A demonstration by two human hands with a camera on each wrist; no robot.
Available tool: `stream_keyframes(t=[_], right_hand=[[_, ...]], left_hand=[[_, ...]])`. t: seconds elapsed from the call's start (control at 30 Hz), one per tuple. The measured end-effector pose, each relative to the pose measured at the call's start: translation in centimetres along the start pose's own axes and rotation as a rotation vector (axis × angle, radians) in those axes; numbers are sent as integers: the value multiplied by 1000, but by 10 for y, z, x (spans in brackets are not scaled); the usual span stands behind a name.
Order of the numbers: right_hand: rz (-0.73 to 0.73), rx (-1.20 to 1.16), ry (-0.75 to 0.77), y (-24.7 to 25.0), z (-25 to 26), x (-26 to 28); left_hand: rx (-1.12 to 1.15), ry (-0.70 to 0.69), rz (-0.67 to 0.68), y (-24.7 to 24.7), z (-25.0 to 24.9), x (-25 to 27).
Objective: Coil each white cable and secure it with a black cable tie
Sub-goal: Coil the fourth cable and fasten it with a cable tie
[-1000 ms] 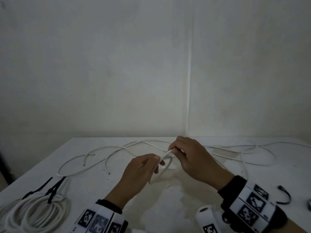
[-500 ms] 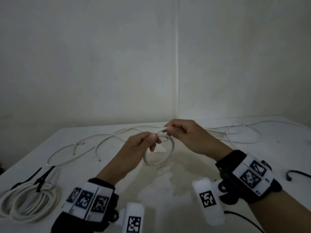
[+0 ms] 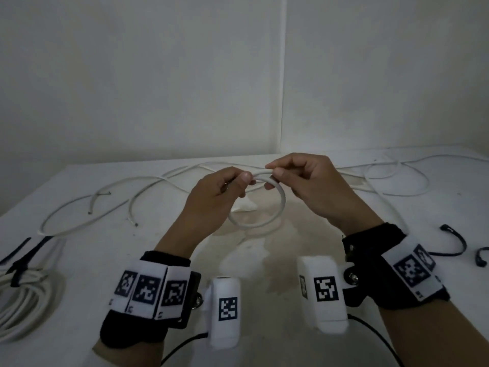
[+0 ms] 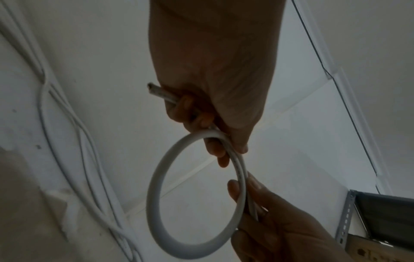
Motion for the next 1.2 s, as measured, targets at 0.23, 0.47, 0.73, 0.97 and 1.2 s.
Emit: stream_keyframes(t=[0.23, 0.47, 0.73, 0.97, 1.2], right_hand=[[12, 52, 53, 10, -17, -18], [-6, 69, 81, 19, -15, -18], [-4, 114, 89, 17, -16, -18], [1, 136, 93, 15, -12, -18], [6, 154, 54, 18, -9, -15]], left_hand=[[132, 14, -75, -12, 5, -15], [100, -5, 0, -15, -1, -18], [111, -8, -41, -16, 4, -19], [141, -6, -41, -14, 4, -17], [289, 37, -55, -14, 1, -15]])
Point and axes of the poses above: each hand's wrist, its own x-axis away from the middle knuckle, its own y-axis out of the back of the hand, z = x × y, the point moved 5 cm from there along -x, towards the middle knuckle, and after that the axes turned 7 degrees about -x, right-handed, at the moved point
